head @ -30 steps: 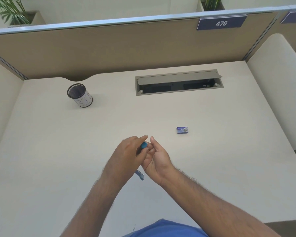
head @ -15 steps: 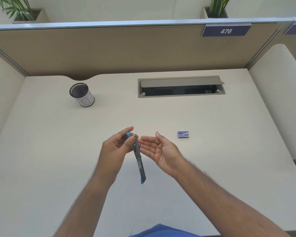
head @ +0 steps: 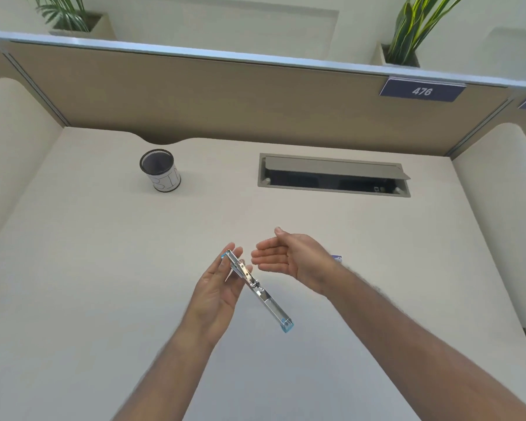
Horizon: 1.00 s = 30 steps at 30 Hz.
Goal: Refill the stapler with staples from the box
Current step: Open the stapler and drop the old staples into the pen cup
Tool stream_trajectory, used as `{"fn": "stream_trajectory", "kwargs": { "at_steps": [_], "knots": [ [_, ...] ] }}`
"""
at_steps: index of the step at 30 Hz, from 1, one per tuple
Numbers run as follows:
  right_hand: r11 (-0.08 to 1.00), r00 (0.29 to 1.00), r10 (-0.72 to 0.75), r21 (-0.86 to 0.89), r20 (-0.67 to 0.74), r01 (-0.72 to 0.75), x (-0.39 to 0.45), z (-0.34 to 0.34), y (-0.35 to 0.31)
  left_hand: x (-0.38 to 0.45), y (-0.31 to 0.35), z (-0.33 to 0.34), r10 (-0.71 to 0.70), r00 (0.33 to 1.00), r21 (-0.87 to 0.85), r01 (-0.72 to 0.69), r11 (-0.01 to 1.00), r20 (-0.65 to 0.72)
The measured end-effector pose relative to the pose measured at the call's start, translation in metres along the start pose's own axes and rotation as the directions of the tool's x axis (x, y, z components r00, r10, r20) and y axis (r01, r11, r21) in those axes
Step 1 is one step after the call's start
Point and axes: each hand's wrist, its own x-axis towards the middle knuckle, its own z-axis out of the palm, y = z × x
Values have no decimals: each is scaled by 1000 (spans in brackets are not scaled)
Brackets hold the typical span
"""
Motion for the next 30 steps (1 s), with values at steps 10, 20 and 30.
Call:
{"fn": "stream_trajectory", "kwargs": {
  "at_steps": [10,20,30],
  "knots": [
    [662,992,47,-748,114,55,70,24,-88,16,0,-5,-4,1000,-174,6,985,11],
    [92,983,5,-979,183,182,146,97,-150,40,4,-11,-15,1000,-193,16,981,4],
    [311,973,-43,-922,228,229,233,182,-195,64,10,-23,-39,999,-244,30,969,-33]
  ]
}}
